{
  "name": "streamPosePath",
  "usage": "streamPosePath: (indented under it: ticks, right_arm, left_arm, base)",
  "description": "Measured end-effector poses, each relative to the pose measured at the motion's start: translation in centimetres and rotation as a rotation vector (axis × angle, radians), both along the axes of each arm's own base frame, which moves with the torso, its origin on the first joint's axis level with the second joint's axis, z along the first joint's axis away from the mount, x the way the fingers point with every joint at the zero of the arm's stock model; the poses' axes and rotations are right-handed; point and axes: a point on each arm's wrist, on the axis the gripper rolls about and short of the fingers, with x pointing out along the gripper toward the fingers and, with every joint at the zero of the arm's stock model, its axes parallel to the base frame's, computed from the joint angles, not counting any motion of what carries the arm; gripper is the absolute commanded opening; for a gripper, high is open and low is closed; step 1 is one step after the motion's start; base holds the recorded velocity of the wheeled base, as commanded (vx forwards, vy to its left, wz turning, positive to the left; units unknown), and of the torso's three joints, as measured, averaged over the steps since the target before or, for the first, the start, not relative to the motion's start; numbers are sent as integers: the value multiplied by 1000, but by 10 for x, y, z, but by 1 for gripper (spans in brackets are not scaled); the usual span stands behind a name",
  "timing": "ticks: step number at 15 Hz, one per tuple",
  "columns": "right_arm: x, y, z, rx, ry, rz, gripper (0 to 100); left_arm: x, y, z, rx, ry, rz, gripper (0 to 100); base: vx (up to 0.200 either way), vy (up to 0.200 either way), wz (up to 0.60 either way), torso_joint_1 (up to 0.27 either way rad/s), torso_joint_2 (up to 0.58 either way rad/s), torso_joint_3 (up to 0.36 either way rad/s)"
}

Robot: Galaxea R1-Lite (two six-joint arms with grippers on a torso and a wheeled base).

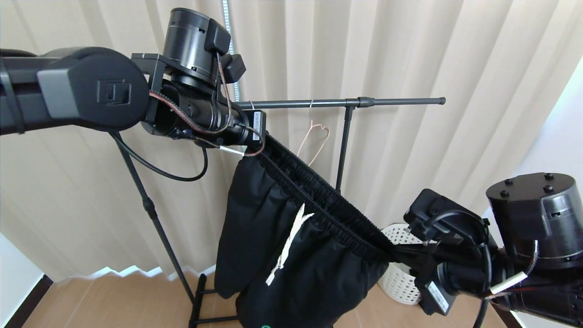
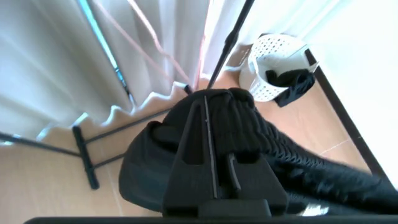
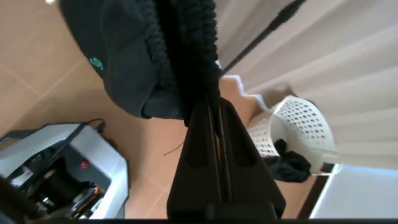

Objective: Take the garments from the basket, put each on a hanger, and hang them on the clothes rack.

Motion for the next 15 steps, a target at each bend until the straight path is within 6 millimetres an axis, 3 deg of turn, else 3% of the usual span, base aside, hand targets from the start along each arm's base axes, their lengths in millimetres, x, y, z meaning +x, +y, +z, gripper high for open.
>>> streamPosePath:
  ticks: [4, 9, 11, 15]
  right_arm:
    - [-35, 48, 8, 220, 27, 211, 0]
    - [-45, 109, 15, 416, 74, 280, 0]
    - [-44, 118, 11, 423, 80, 274, 0]
    - [-33, 106, 0, 364, 49, 163, 0]
  left_arm:
    - [10, -16, 5, -38, -25, -54, 0]
    - [7, -27, 3, -36, -24, -88, 0]
    - [6, -29, 1, -27, -19, -94, 0]
    - [3, -22, 0, 42, -28, -117, 0]
  base:
    - [0, 0, 0, 0, 0, 0]
    - [0, 0, 0, 0, 0, 0]
    - [0, 0, 0, 0, 0, 0]
    - [0, 0, 0, 0, 0, 0]
